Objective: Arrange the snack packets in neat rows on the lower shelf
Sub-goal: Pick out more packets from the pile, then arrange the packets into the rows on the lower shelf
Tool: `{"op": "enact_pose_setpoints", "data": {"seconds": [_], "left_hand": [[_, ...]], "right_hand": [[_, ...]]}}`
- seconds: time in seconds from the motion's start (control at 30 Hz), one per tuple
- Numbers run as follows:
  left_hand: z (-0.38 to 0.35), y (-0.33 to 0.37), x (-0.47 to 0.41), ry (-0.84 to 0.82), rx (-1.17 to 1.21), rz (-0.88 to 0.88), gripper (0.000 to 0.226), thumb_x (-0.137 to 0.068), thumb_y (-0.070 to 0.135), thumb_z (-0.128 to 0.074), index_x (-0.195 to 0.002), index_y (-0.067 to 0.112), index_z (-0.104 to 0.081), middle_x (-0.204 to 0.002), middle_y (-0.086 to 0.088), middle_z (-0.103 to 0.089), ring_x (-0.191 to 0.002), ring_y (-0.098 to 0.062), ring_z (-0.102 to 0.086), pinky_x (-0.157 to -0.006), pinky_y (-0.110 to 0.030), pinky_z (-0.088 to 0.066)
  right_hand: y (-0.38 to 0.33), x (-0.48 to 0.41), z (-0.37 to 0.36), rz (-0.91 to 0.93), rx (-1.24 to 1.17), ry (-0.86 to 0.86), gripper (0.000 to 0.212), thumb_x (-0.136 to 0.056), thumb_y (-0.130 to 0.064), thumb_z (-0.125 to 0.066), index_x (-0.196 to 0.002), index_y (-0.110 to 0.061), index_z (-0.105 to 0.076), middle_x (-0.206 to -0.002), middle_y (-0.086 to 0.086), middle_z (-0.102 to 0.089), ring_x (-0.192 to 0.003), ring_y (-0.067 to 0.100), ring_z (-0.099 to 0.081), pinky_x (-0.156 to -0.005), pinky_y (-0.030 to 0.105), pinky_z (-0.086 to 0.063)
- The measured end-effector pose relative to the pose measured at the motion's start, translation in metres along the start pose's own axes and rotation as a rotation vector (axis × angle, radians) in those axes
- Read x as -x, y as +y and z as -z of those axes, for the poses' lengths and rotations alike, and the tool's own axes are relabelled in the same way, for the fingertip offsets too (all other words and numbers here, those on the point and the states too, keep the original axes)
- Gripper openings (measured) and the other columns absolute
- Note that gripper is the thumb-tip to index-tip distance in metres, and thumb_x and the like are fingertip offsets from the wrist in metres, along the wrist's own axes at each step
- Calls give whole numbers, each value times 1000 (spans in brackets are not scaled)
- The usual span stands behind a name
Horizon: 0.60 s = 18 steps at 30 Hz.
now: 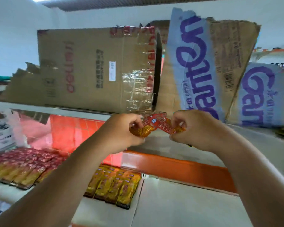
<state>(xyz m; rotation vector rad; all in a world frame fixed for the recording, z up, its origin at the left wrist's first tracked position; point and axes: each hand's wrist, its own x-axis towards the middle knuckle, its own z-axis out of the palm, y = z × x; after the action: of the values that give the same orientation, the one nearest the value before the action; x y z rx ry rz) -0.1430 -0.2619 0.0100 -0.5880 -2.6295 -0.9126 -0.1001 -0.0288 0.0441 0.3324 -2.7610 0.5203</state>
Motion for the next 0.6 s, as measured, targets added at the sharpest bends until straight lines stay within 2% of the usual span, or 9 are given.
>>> {"op": "enact_pose_setpoints", "data": {"seconds": [0.1, 0.13, 0.2, 0.3, 0.37, 0.5, 0.6], "left_hand": [[22, -47, 23, 81, 31, 50, 30, -68, 25, -91, -88, 28, -69, -83, 14, -71, -81, -9, -71, -70, -30, -52], [32, -64, 31, 111, 34, 63, 30, -67, 26, -91, -87, 28, -69, -82, 13, -71, -80, -9, -70, -73, -32, -52], [45, -91, 44, 157, 25, 62, 30, -66, 27, -92, -84, 30, -69, -80, 14, -71, -80, -4, -68, -74, -28, -52], [68, -130, 67, 217, 32, 111, 29, -68, 30, -92, -86, 33, -69, -79, 17, -70, -79, 3, -66, -64, -14, -46], [79, -150, 79, 256, 41, 154, 29, -71, 31, -91, -90, 33, -70, -80, 18, -70, -76, 7, -65, -61, -10, -46], [92, -190, 98, 310, 7, 258, 30, -74, 35, -88, -98, 36, -69, -91, 21, -63, -82, 1, -65, -66, -20, -54], [94, -218, 107, 336, -27, 312, 29, -76, 36, -88, -97, 36, -69, -91, 17, -65, -78, -3, -65, -61, -17, -53]], "right_hand": [[-44, -20, -35, 15, -79, 28, 24, -73, -36, -81, -84, -26, -63, -79, -9, -62, -75, 9, -59, -70, 29, -48], [-61, -28, -48, 26, -94, 36, 24, -71, -36, -81, -82, -25, -63, -76, -8, -62, -73, 11, -60, -70, 31, -49], [-86, -39, -65, 34, -104, 47, 26, -69, -36, -81, -81, -25, -62, -75, -6, -63, -74, 15, -61, -70, 35, -50], [-129, -55, -91, 76, -130, 39, 27, -70, -36, -81, -79, -23, -59, -76, -3, -64, -72, 19, -64, -69, 37, -54], [-152, -60, -106, 100, -144, 39, 26, -71, -36, -79, -79, -22, -58, -74, -3, -64, -68, 19, -64, -65, 36, -54], [-197, -70, -141, 184, -82, 7, 21, -78, -34, -72, -85, -21, -58, -78, -6, -58, -71, 13, -53, -55, 24, -35], [-215, -79, -174, 223, -132, -9, 20, -79, -33, -72, -87, -21, -57, -81, -5, -59, -74, 16, -52, -56, 23, -34]]}}
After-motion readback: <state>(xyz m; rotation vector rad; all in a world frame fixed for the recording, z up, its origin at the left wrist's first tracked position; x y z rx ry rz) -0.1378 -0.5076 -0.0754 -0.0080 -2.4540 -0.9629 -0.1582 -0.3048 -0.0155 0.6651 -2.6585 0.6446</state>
